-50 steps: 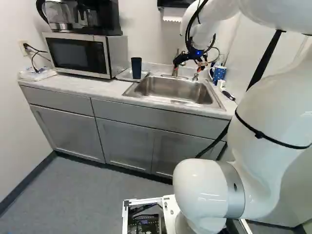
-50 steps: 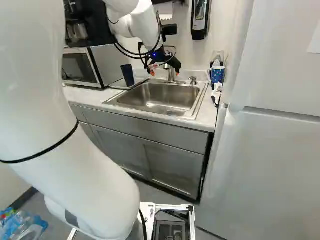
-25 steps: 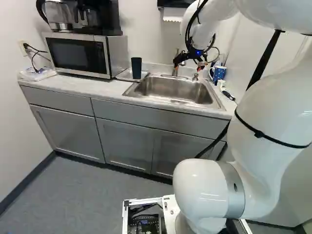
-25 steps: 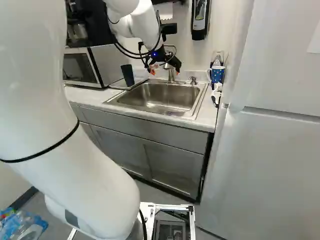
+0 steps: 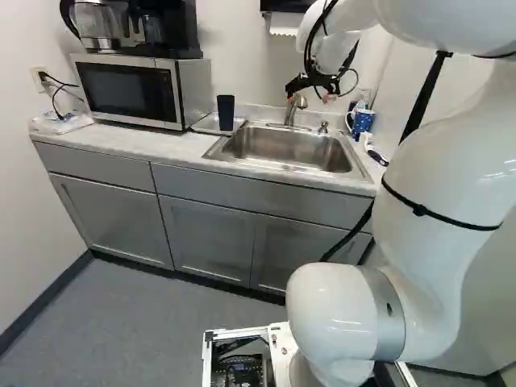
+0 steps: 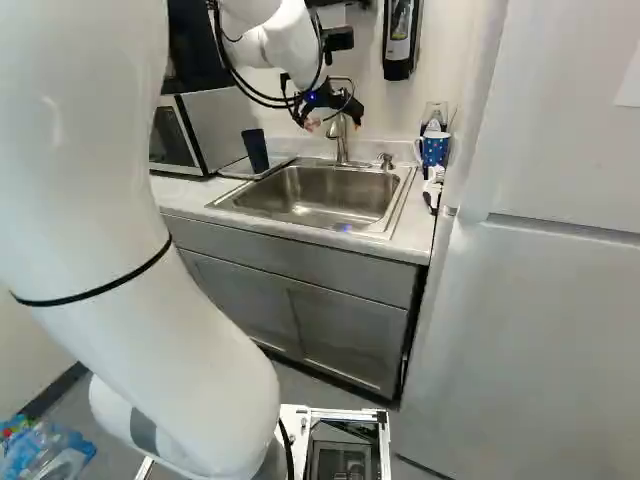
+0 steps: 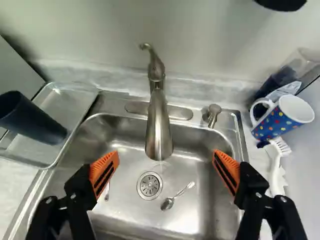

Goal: Rinse the cup and place it in the tray

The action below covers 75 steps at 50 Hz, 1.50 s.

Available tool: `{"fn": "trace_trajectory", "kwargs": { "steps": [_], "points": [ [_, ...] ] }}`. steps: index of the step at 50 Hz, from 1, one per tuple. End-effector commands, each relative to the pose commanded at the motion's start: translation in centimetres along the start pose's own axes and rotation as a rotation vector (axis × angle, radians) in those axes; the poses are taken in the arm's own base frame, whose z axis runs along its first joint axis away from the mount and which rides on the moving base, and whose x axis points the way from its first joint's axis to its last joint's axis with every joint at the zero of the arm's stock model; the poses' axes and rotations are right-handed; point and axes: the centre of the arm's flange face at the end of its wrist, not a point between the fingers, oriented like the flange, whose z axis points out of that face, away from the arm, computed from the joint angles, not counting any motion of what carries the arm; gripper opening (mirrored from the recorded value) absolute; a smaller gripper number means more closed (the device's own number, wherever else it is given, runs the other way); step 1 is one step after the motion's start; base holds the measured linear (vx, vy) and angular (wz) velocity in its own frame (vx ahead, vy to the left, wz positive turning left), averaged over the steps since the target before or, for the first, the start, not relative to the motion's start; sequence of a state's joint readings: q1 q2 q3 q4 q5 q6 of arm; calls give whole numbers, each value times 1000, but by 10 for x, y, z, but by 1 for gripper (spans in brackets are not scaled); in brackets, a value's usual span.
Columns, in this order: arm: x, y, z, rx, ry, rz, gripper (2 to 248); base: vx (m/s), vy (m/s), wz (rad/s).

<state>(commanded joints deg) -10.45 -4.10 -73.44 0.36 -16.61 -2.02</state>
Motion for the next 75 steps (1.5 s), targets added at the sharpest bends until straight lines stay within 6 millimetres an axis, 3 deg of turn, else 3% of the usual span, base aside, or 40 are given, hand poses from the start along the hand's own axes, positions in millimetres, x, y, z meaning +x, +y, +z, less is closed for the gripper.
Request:
{"fn": "trace_trajectory", "kwargs": {
  "steps": [34, 75],
  "points": [
    [78, -26, 17, 32, 267, -23, 247, 0, 0, 0],
    [112, -83, 63, 103, 335, -60, 247, 0, 0, 0]
  ]
}}
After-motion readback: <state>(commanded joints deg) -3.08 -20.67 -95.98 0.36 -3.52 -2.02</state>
